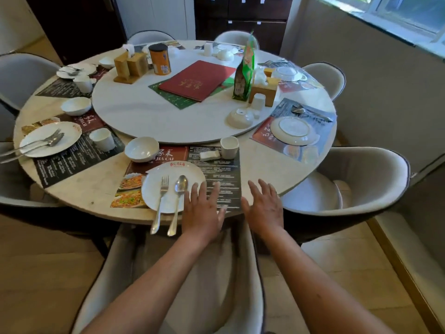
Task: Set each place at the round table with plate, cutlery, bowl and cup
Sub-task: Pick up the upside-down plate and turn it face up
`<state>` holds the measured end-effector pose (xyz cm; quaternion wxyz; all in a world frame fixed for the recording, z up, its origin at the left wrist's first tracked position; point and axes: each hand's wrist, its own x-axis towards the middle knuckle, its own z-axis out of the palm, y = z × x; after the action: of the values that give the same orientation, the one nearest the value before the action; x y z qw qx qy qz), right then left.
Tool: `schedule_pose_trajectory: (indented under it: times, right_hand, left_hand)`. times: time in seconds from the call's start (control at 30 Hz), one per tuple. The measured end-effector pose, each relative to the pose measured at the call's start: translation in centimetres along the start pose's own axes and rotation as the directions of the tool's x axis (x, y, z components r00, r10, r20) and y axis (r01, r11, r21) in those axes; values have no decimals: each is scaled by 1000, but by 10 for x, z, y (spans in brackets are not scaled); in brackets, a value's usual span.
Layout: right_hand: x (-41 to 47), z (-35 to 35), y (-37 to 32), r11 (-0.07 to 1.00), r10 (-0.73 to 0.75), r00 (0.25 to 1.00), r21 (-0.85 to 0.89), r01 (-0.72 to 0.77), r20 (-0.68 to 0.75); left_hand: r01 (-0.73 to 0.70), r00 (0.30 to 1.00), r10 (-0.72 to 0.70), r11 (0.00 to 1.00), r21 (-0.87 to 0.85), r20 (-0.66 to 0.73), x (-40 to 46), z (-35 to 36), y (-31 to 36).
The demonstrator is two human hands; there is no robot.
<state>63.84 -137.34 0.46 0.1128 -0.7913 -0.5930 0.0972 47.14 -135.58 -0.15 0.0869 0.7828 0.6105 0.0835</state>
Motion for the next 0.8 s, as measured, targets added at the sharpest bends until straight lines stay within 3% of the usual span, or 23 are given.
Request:
schedule_pose_trajectory:
  times: [0.23, 0.6, 0.8]
  right_hand:
    - [25, -40, 90, 997, -73, 997, -1, 74, 38]
    - [41, -71, 154, 994, -58, 998, 95, 58, 7]
    - [95, -73, 198, 989, -98, 995, 109, 99, -14]
  left_hand:
    - [93, 996, -94, 994, -54, -10, 0, 9, 100]
    - [31, 998, -33, 999, -33, -62, 29, 9, 168]
    - [24, 999, -23, 1000, 18, -28, 73, 27, 217]
